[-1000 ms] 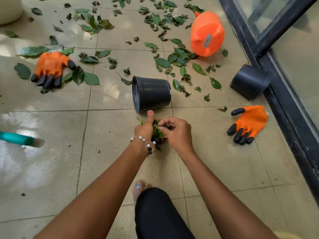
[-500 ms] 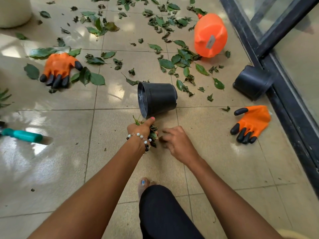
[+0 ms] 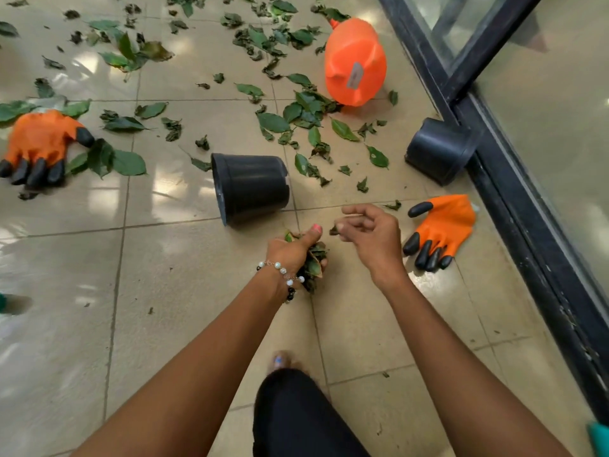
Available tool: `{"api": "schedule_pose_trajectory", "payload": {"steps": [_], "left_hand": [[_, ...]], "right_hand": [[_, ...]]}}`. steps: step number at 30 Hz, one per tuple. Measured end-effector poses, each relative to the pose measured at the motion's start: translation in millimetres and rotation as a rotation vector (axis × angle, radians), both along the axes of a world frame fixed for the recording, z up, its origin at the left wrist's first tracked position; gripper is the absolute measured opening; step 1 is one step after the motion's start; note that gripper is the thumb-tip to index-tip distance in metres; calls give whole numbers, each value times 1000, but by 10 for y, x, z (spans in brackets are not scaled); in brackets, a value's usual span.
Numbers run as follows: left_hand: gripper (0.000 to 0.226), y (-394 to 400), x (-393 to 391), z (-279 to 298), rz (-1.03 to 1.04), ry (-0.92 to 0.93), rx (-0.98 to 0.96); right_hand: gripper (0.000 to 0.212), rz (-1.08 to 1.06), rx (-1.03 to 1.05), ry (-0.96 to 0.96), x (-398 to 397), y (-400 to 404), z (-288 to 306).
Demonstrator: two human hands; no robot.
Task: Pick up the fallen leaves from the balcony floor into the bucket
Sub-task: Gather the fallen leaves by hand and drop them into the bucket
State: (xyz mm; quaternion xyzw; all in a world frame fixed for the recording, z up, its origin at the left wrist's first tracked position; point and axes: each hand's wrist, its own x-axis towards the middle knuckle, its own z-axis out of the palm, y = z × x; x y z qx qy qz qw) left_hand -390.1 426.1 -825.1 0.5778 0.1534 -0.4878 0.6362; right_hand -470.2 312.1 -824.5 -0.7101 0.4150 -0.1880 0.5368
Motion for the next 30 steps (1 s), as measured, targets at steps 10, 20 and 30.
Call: {"api": "schedule_pose_trajectory", "payload": {"steps": [10, 20, 30], "left_hand": [[37, -729, 233, -73, 36, -34, 4], [43, -521, 629, -279, 65, 0, 49], [32, -414, 624, -267, 81, -49, 107]], "right_hand": [[32, -65, -347, 304, 161, -672, -181], [56, 156, -593, 598, 721, -788, -362], [50, 413, -672, 592, 1126, -524, -423]]}}
